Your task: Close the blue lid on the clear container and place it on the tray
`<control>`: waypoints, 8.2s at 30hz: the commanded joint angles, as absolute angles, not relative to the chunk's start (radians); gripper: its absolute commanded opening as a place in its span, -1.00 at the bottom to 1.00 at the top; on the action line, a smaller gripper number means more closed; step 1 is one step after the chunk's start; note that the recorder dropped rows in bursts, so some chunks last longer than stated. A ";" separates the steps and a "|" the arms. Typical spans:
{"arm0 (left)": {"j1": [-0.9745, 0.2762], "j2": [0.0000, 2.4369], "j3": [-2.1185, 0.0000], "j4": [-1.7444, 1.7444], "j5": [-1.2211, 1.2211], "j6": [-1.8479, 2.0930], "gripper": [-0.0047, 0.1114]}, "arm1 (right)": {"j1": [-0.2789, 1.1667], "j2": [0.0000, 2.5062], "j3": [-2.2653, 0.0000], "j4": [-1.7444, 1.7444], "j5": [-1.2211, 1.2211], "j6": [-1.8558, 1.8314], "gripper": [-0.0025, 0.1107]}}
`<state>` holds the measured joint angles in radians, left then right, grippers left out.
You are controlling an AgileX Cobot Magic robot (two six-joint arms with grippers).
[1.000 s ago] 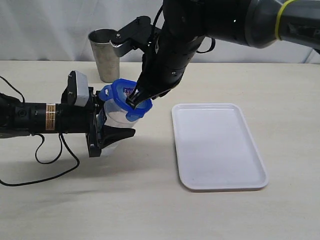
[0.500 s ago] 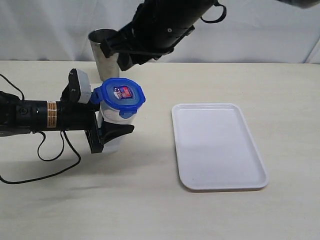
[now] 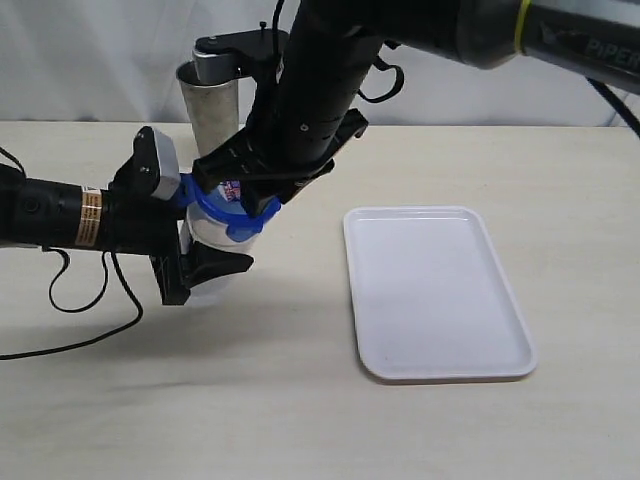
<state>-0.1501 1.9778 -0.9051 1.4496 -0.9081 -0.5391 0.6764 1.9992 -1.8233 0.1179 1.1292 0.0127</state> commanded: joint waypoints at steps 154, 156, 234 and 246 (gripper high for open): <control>-0.198 2.007 -0.910 1.441 -0.932 -0.474 -0.92 | 0.772 1.919 -1.733 -0.151 0.971 0.234 -0.24; -0.198 2.007 -0.910 1.438 -0.932 -0.474 -0.92 | 0.784 1.936 -1.733 -0.187 0.989 0.256 -0.24; -0.198 2.007 -0.910 1.593 -0.774 -0.653 -0.92 | 0.619 2.186 -1.730 0.272 0.965 -0.195 -0.51; -0.198 2.007 -0.910 1.600 -0.768 -0.653 -0.92 | 0.619 2.255 -1.730 0.274 0.968 -0.195 -0.53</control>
